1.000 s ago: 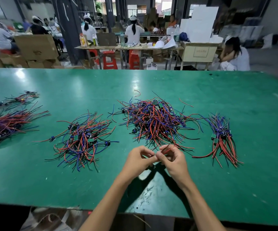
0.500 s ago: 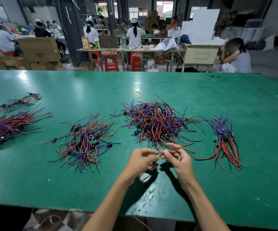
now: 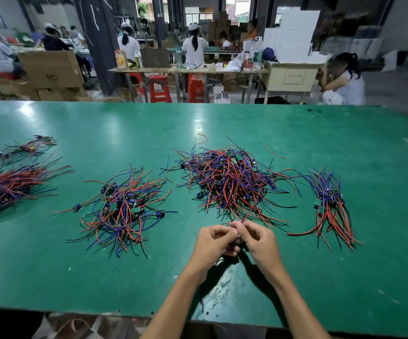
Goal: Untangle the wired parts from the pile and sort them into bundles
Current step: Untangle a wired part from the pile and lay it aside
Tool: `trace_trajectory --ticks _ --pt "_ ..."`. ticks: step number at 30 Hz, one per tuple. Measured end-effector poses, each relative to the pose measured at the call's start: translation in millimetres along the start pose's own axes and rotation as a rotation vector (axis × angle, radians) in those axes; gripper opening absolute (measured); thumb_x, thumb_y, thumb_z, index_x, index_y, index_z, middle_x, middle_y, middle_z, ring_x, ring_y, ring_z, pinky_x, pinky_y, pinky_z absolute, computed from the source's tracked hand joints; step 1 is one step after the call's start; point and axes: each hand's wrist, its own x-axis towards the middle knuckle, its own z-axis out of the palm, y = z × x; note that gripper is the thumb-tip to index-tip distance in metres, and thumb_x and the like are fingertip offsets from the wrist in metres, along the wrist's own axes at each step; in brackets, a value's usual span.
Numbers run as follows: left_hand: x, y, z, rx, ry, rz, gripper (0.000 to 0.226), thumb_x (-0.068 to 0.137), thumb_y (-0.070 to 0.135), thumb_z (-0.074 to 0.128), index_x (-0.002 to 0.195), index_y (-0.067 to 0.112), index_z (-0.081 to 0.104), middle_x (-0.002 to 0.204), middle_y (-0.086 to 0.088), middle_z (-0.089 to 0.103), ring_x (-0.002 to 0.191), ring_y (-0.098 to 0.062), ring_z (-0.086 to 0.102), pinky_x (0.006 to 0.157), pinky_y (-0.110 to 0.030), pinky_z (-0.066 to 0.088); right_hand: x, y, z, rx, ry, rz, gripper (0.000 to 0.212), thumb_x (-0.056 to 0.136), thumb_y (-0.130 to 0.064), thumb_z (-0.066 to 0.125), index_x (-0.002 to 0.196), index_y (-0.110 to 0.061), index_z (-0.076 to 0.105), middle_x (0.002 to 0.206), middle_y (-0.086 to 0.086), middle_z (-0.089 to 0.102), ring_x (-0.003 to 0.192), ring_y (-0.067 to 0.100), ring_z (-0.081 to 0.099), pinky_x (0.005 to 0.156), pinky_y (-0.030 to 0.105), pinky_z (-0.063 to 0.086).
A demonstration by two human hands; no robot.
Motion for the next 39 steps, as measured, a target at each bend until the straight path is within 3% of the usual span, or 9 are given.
trace_trajectory --ticks 4,15,22,28,30,32,34,37,39 --pt "0 -4 4 -0.005 0.04 0.026 0.015 0.095 0.005 0.065 0.093 -0.008 0.071 0.074 -0.012 0.07 0.056 -0.015 0.062 0.055 -0.025 0.056 1 7 -2 -0.069 -0.048 0.026 0.025 0.103 -0.022 0.055 0.098 -0.024 0.079 0.09 0.003 0.078 0.082 0.019 0.07 0.079 0.037 0.056" --pt "-3 -5 -3 0.297 -0.149 0.042 0.022 0.097 0.009 0.061 0.076 0.01 0.063 0.06 0.001 0.068 0.052 -0.01 0.062 0.053 -0.021 0.051 11 6 -6 0.158 0.236 0.108 0.029 0.105 -0.009 0.047 0.092 -0.013 0.072 0.078 0.003 0.074 0.049 0.002 0.042 0.042 0.017 0.038" --pt "-5 5 -8 0.318 -0.291 -0.024 0.022 0.098 0.005 0.061 0.077 0.011 0.059 0.069 -0.002 0.07 0.055 -0.013 0.06 0.058 -0.026 0.049 16 1 -14 0.56 0.398 0.189 0.025 0.103 -0.011 0.047 0.092 -0.009 0.069 0.077 0.003 0.072 0.05 0.002 0.04 0.047 0.013 0.036" --pt "-6 15 -11 0.138 -0.284 -0.072 0.009 0.096 0.014 0.065 0.091 0.007 0.067 0.082 -0.004 0.072 0.064 -0.013 0.063 0.066 -0.021 0.051 15 -2 -18 0.706 0.315 0.18 0.033 0.107 -0.024 0.042 0.114 -0.005 0.069 0.102 0.013 0.076 0.068 0.004 0.062 0.059 0.013 0.048" --pt "-7 18 -5 0.001 -0.205 -0.049 0.01 0.096 0.018 0.065 0.095 0.01 0.07 0.087 -0.003 0.072 0.074 -0.011 0.063 0.07 -0.021 0.049 12 0 -14 0.536 0.255 0.162 0.033 0.107 -0.029 0.044 0.12 -0.012 0.069 0.103 0.013 0.077 0.069 0.006 0.06 0.062 0.015 0.051" --pt "-4 23 3 -0.264 -0.056 -0.07 0.01 0.094 0.023 0.065 0.094 0.015 0.072 0.09 0.0 0.072 0.08 -0.01 0.063 0.076 -0.024 0.046 7 2 -9 0.174 0.167 0.051 0.024 0.102 -0.021 0.059 0.123 -0.021 0.069 0.097 0.009 0.077 0.07 0.01 0.06 0.065 0.024 0.055" --pt "4 32 10 -0.529 0.095 -0.163 0.011 0.092 0.026 0.067 0.095 0.018 0.074 0.086 0.002 0.072 0.079 -0.01 0.062 0.074 -0.026 0.044 1 4 -2 -0.081 0.023 -0.095 0.033 0.092 -0.018 0.074 0.122 -0.031 0.067 0.092 0.004 0.075 0.075 0.015 0.068 0.066 0.03 0.055" --pt "13 39 19 -0.679 0.198 -0.317 0.011 0.092 0.03 0.069 0.092 0.019 0.072 0.076 0.0 0.063 0.07 -0.014 0.048 0.066 -0.026 0.04 -1 0 1 -0.09 -0.017 -0.125 0.039 0.081 -0.027 0.079 0.117 -0.036 0.069 0.085 0.002 0.075 0.064 0.014 0.067 0.055 0.026 0.047" --pt "16 36 26 -0.731 0.202 -0.379 0.016 0.091 0.033 0.071 0.087 0.018 0.067 0.076 -0.002 0.06 0.063 -0.013 0.043 0.064 -0.024 0.038 0 -1 0 -0.03 0.027 -0.124 0.036 0.082 -0.018 0.08 0.113 -0.035 0.073 0.079 0.003 0.074 0.059 0.011 0.06 0.052 0.025 0.044"
